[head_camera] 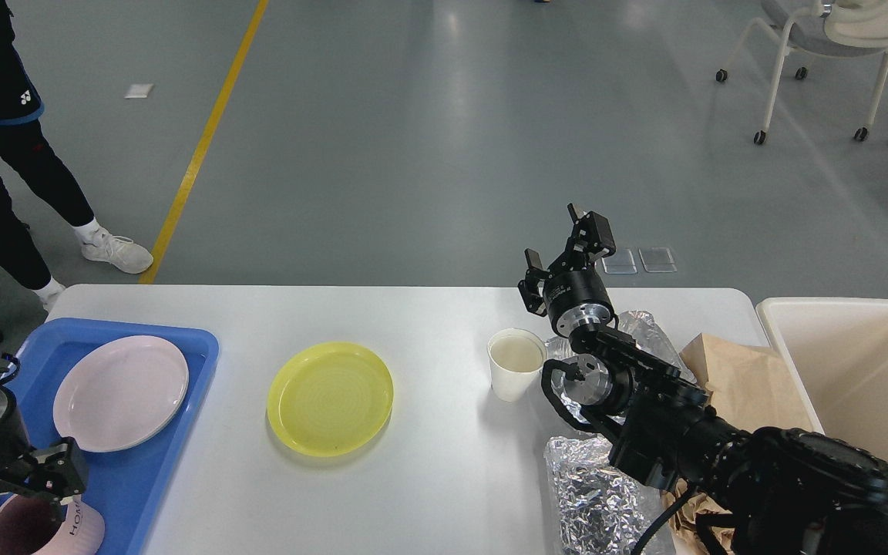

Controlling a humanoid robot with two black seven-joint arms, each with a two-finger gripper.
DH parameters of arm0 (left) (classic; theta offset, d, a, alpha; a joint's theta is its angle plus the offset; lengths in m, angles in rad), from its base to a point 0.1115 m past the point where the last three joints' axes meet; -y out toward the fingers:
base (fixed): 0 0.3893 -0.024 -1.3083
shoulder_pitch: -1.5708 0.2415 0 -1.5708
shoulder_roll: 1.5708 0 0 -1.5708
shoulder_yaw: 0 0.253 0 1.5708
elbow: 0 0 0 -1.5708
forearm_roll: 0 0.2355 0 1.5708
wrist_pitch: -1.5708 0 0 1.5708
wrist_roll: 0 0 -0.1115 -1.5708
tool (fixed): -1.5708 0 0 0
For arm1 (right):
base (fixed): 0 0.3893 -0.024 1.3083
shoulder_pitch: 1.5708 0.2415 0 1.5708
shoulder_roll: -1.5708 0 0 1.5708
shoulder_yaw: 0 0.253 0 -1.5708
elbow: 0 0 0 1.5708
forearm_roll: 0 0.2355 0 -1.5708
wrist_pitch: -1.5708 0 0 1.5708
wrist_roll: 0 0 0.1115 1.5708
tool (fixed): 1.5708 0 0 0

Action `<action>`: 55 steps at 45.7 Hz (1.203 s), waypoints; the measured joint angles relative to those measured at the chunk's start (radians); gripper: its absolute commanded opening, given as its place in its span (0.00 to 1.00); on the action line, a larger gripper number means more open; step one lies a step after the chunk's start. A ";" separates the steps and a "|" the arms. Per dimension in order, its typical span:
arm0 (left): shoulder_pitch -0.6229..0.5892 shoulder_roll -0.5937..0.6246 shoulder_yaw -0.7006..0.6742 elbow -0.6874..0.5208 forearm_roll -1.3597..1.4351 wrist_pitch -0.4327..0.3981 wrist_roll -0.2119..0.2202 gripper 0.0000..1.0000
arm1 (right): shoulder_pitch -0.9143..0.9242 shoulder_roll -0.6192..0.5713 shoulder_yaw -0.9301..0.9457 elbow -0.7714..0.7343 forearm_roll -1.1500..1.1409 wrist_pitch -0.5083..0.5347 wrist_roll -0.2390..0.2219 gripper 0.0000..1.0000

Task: Tidy desktop
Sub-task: 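Move the left gripper to the yellow plate's rim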

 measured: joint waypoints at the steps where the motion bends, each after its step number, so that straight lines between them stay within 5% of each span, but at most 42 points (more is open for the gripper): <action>1: -0.018 0.004 0.000 0.000 0.000 -0.029 0.000 0.99 | 0.000 0.000 0.000 0.000 0.000 0.000 0.000 1.00; 7: -0.150 0.017 0.007 0.004 0.000 -0.148 0.000 0.99 | 0.000 0.000 0.000 0.000 0.000 0.000 0.000 1.00; 25: -0.504 -0.217 -0.020 0.066 -0.106 -0.165 -0.013 0.99 | 0.000 0.000 0.000 0.000 0.000 0.000 0.000 1.00; 33: -0.485 -0.344 -0.053 0.072 -0.142 -0.165 -0.016 0.99 | 0.000 0.001 0.000 0.000 0.000 0.000 0.000 1.00; 41: -0.317 -0.469 -0.112 0.100 -0.146 -0.134 -0.024 0.99 | 0.000 0.001 0.001 0.000 0.000 0.000 0.000 1.00; 47: -0.212 -0.510 -0.201 0.152 -0.146 -0.039 -0.024 0.99 | 0.000 0.002 0.001 0.000 0.000 0.000 0.000 1.00; 55: -0.102 -0.562 -0.248 0.179 -0.146 0.189 -0.024 0.99 | 0.000 0.002 0.001 0.000 0.000 0.000 0.000 1.00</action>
